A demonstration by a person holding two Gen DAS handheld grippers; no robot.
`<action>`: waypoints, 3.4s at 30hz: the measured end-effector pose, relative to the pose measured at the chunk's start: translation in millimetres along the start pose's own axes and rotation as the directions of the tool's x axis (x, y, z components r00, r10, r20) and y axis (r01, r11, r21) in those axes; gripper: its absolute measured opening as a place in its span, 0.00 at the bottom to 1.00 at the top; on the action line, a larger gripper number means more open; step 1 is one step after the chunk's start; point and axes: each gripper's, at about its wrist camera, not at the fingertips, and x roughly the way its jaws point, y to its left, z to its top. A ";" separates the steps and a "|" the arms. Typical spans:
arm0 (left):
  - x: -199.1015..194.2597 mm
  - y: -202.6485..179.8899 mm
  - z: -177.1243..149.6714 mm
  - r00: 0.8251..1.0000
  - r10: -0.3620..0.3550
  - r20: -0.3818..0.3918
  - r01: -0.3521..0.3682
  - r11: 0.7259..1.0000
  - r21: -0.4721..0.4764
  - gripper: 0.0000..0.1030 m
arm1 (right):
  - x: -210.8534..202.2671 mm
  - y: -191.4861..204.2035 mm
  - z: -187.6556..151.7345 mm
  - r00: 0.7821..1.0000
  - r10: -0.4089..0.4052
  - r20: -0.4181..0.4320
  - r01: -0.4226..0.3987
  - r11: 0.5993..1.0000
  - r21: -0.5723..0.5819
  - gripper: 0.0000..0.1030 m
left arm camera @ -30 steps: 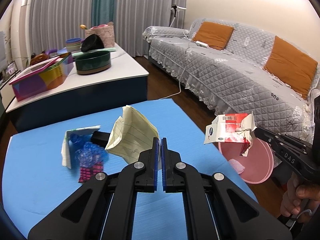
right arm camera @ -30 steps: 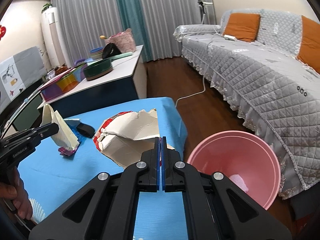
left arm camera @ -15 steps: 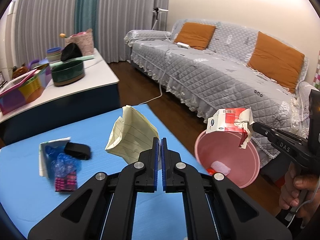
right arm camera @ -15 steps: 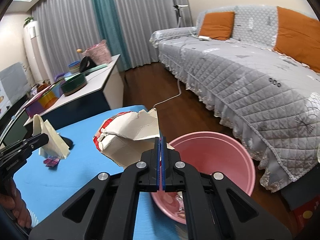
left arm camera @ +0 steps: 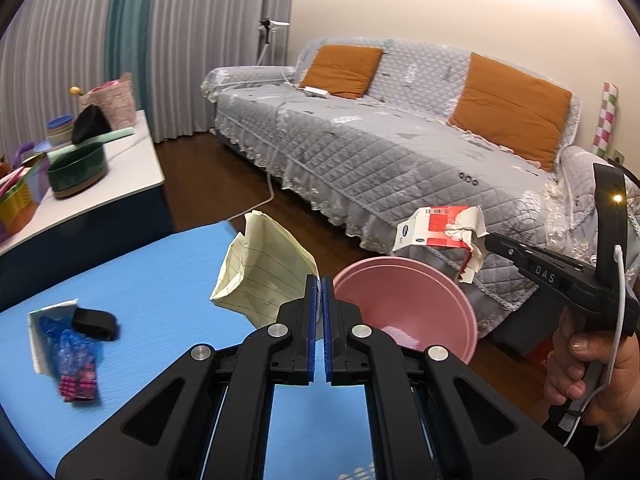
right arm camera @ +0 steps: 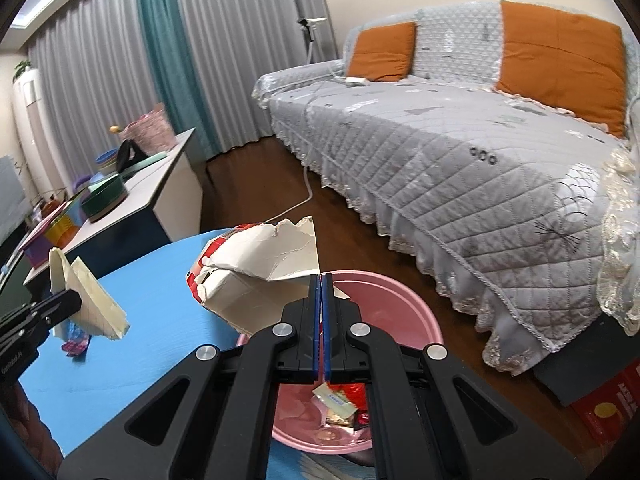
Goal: Collect trash
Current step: 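Open both grippers over the pink bin to drop the paper and carton, then move both grippers back toward the blue plastic on the table, then grasp the white green-printed bag with the left gripper while the right gripper grasps the blue plastic bag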
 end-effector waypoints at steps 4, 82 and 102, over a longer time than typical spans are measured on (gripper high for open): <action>7.1 -15.3 3.1 0.999 -0.032 -0.006 0.032 0.999 0.011 0.03 | -4.8 -15.1 1.8 1.000 -0.025 0.007 0.025 0.999 0.025 0.01; -97.1 242.8 -66.7 0.921 0.371 -0.117 -0.387 0.847 -0.365 0.21 | 43.8 231.5 -45.5 0.901 0.411 -0.139 -0.429 0.891 -0.151 0.14; -25.6 274.5 -71.2 0.894 0.381 -0.237 -0.444 0.825 -0.348 0.25 | 80.2 267.3 -73.6 0.862 0.442 -0.250 -0.490 0.853 -0.182 0.25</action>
